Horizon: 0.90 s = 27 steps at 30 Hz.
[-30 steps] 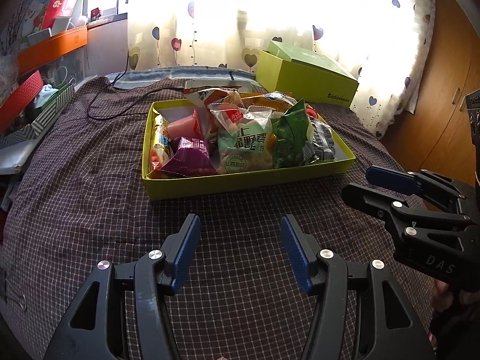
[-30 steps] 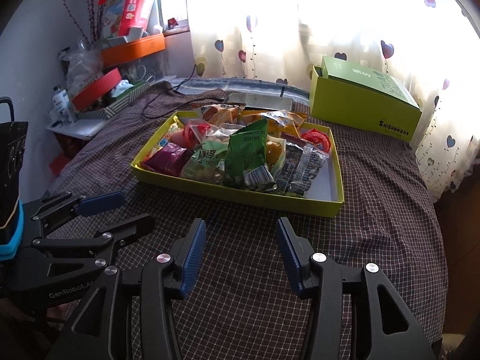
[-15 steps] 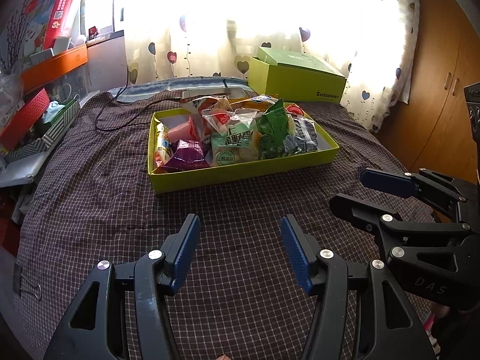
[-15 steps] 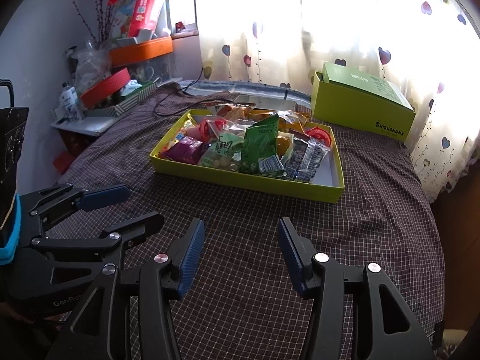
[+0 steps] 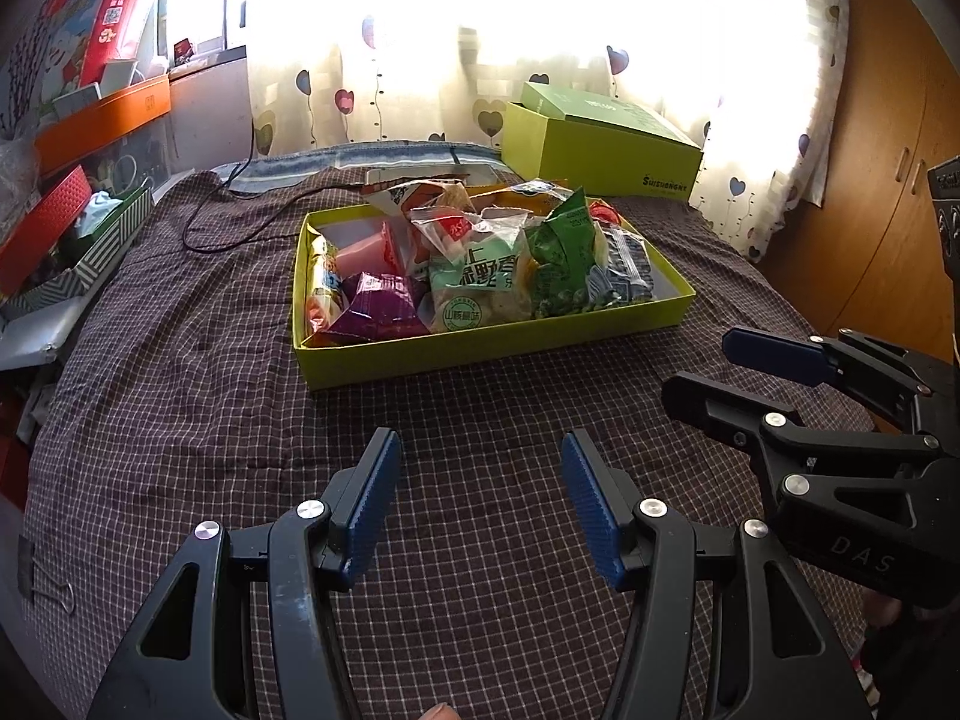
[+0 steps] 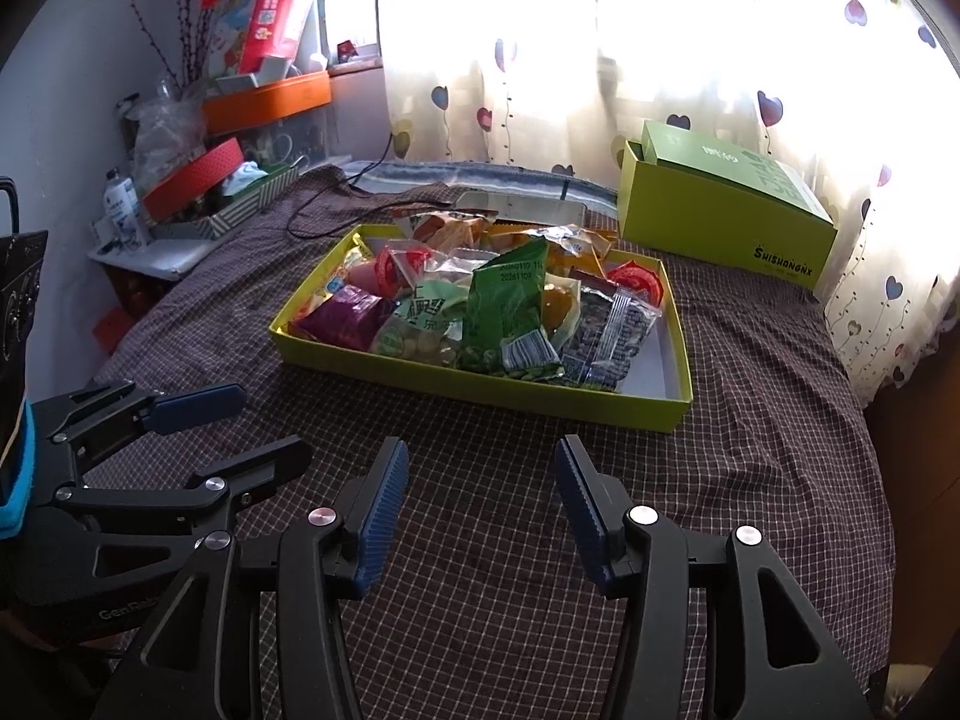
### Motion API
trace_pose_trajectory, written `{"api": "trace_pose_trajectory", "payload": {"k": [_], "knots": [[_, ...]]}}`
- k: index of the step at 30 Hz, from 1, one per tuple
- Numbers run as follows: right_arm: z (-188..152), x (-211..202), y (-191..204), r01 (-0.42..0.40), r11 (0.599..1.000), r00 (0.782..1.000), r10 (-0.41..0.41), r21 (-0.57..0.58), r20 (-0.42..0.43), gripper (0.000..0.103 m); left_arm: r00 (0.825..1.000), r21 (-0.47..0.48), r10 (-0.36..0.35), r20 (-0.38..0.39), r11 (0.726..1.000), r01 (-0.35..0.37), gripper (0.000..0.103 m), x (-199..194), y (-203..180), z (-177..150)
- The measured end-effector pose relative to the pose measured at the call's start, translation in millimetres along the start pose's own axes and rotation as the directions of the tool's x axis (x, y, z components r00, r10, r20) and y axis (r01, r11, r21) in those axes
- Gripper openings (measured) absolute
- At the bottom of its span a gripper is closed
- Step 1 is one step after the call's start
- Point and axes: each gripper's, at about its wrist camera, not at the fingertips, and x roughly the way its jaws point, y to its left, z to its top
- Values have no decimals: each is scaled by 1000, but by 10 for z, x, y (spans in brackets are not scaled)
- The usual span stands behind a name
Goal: Organize snacks
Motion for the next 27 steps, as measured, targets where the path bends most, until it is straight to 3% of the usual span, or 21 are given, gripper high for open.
{"api": "trace_pose_trajectory", "payload": {"k": [2,10,19,27], "knots": [[81,75,-76,-3,1000,1000,3,17,7,50,1000,-5,10,1,1000,-10,57,51,36,49],[346,490,-243,-26,999,1000,26,41,-1,28,1000,-25,-3,-12,1000,3,57,268,160,174],[380,744,-192,-80,996,996,81,27,-28,27,999,-25,9,-33,1000,-10,57,443,181,193],[235,479,-260,-59,997,998,60,42,-28,29,999,-22,39,-36,999,-40,57,443,146,181]]}}
